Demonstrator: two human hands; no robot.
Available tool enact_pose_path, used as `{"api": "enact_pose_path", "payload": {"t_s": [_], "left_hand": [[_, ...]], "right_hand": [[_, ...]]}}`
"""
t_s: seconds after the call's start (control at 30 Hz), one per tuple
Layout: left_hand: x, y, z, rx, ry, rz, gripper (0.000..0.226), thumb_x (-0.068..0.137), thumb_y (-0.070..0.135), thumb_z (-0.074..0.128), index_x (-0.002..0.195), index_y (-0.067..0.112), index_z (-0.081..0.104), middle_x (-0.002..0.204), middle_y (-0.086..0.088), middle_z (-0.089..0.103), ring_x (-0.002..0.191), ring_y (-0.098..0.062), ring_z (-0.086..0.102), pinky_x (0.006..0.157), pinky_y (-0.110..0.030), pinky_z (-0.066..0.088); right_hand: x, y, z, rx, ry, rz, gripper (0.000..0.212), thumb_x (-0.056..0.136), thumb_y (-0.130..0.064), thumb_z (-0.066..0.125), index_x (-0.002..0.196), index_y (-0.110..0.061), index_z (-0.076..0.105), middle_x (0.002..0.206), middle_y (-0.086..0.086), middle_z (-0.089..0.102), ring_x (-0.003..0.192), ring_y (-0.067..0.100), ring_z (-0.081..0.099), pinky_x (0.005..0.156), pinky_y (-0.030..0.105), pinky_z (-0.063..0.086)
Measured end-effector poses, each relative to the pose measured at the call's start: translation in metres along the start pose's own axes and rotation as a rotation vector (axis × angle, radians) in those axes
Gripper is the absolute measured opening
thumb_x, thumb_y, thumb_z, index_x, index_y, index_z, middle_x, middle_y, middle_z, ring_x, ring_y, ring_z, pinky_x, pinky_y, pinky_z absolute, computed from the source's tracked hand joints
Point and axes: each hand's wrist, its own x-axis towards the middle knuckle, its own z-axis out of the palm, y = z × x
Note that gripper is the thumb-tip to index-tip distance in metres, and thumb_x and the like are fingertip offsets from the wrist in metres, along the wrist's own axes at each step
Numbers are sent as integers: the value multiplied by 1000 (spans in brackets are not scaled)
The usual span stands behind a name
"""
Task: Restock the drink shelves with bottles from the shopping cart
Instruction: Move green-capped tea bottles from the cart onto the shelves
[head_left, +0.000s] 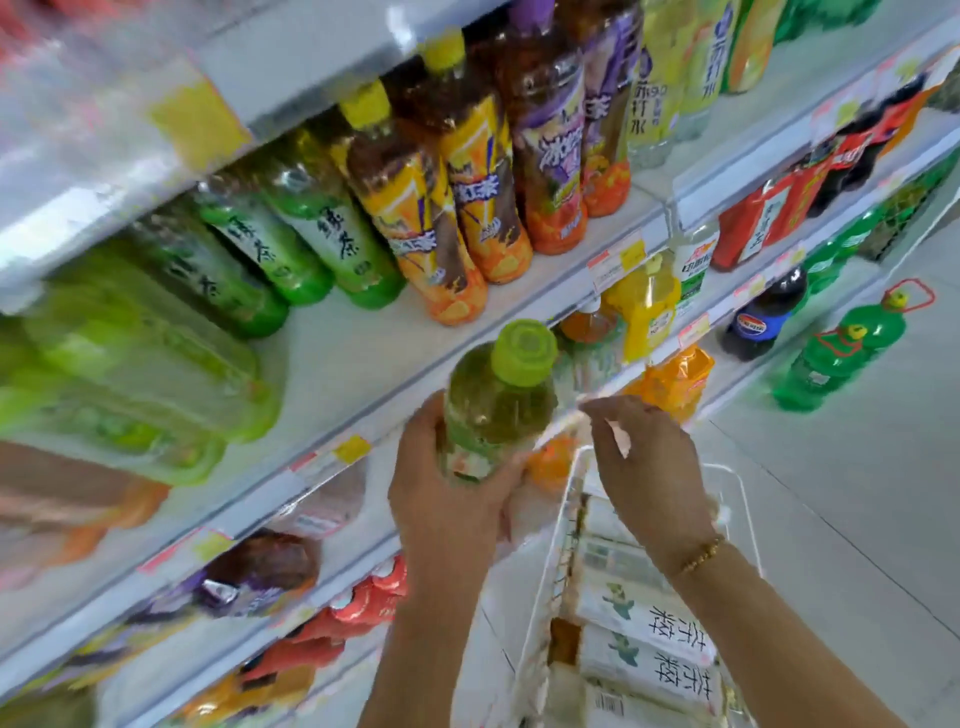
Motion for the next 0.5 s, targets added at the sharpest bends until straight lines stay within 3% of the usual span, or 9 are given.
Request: {"api": "enact_pose_path", "payload": {"t_s": [0.1, 0.2, 0.23, 0.27, 0.33, 0.37, 0.5], "left_hand": [[26, 12, -46, 39, 173, 75, 54, 53, 41, 84, 91, 42, 46, 81, 21, 60, 76, 12, 54, 67, 0, 37], [58, 2, -68, -5, 223, 73, 52, 57, 35, 82, 97, 36, 48, 87, 16, 62, 83, -4, 59, 79, -18, 49], [69, -3, -71, -29, 238, 69, 55, 59, 28, 83, 103, 32, 50, 93, 15, 64, 90, -8, 61, 83, -24, 51], [80, -5, -72, -45, 258, 74, 58, 61, 22, 84, 109, 29, 52, 96, 16, 64, 92, -7, 61, 84, -21, 49], [102, -6, -72, -34, 285, 57, 60, 64, 19, 84, 115, 20, 53, 96, 19, 60, 84, -4, 57, 76, -4, 40], [112, -5, -71, -12, 287, 27, 59, 66, 21, 84, 115, 14, 53, 96, 15, 58, 82, -6, 55, 72, -2, 37], [148, -10, -67, 47, 315, -94, 61, 69, 33, 81, 115, 4, 53, 103, -2, 62, 86, -15, 54, 76, -22, 44]], "right_hand": [[12, -51, 20, 5, 55, -257, 27, 82, -10, 51, 103, -12, 67, 101, 9, 68, 94, 23, 56, 77, 25, 38], [24, -76, 42, -19, -51, -448, 39, 82, -4, 47, 118, -8, 61, 122, 10, 61, 118, 21, 48, 100, 27, 39], [28, -79, 49, -49, -102, -467, 44, 82, 0, 47, 124, -9, 58, 130, 9, 56, 127, 24, 45, 105, 29, 35], [31, -82, 54, -85, -156, -465, 48, 83, 2, 48, 129, -10, 54, 137, 7, 51, 134, 24, 40, 107, 31, 32], [37, -85, 60, -147, -260, -440, 54, 87, 0, 45, 140, -13, 42, 148, 3, 38, 141, 20, 26, 110, 26, 23], [38, -86, 62, -169, -297, -432, 56, 89, -3, 44, 143, -14, 36, 151, 1, 31, 143, 17, 20, 110, 22, 17], [42, -89, 65, -229, -373, -383, 61, 93, -12, 42, 149, -16, 20, 157, -2, 15, 145, 11, 8, 103, 16, 1]]}}
